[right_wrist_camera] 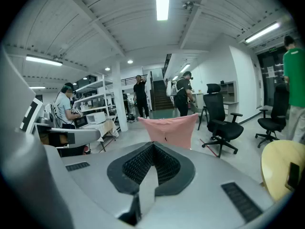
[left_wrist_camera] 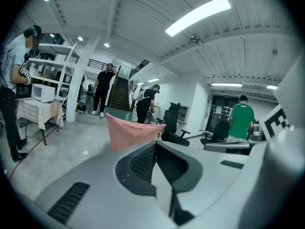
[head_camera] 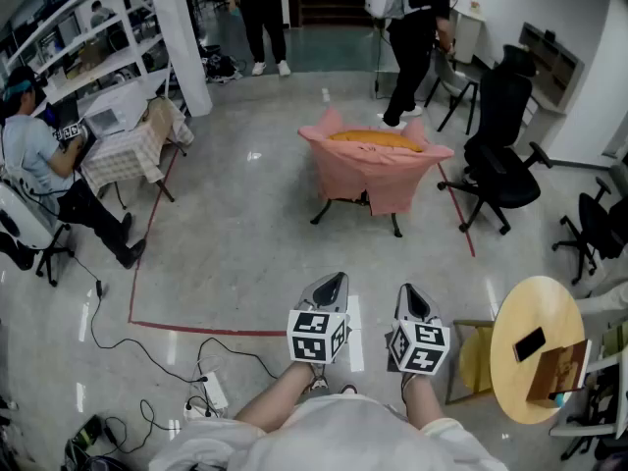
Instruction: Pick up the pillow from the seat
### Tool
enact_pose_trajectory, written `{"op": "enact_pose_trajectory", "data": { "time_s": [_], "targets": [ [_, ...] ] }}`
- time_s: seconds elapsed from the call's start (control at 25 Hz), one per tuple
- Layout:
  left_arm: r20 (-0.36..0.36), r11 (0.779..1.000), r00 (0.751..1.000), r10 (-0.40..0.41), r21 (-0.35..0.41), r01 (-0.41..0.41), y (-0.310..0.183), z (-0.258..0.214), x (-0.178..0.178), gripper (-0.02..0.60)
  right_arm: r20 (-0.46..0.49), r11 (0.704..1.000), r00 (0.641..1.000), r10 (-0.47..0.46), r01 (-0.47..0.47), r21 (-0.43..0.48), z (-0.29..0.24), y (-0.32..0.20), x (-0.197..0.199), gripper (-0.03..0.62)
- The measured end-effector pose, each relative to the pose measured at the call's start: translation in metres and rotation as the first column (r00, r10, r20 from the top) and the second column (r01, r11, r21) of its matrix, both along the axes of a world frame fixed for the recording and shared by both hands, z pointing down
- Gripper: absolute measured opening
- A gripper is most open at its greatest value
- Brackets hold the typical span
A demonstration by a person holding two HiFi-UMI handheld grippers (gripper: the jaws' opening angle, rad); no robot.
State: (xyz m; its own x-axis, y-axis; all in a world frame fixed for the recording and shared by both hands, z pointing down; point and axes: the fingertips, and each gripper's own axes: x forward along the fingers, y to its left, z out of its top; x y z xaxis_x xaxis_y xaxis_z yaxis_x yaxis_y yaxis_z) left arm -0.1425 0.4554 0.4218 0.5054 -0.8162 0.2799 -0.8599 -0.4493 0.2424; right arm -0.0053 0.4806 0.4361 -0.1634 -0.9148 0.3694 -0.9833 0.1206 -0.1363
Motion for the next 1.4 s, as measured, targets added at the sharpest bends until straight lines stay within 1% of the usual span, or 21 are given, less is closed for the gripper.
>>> {"op": "enact_pose_trajectory", "data": {
  "time_s": [0.2,0.36,0.6,0.76,1.0,1.2,1.4],
  "targets": [
    [-0.013,1.000,1.000,-0.001,0.001,0.001,-0.006,0.003,0.000,0.008,-0.002,1.000,1.000,0.014,-0.014,-0.003,0.003,-0.007,0.003,0.028],
    [-0.014,1.000,1.000,-0.001,-0.002,0.001,-0.012,0.004,-0.010,0.008,-0.002,1.000,1.000,0.019,-0.019,-0.008,0.005,-0.012,-0.005,0.028],
    [-0.013,1.000,1.000,0.006,-0.002,-0.006,-0.024,0.005,-0.026,0.008,0.065,1.000,0.998,0.026,-0.027,0.012,0.003,-0.026,-0.021,0.029],
    [-0.013,1.000,1.000,-0.007,-0.010,0.007,-0.034,0.011,-0.039,0.008,0.063,0.999,0.997,0.034,-0.034,-0.003,0.009,-0.033,-0.027,0.029],
    [-0.011,0.999,1.000,-0.016,-0.030,0.016,-0.049,0.018,-0.053,0.008,0.070,0.997,0.995,0.067,-0.064,-0.051,0.024,-0.042,-0.028,0.029],
    [-0.013,0.999,1.000,-0.027,-0.040,0.027,-0.070,0.025,-0.055,0.008,0.057,0.997,0.997,0.055,-0.052,-0.063,0.032,-0.064,-0.027,0.029],
    [-0.005,0.998,0.999,-0.042,-0.039,0.042,-0.107,0.027,-0.051,0.008,0.054,0.997,0.998,0.042,-0.038,-0.067,0.034,-0.104,-0.020,0.029]
  ]
}}
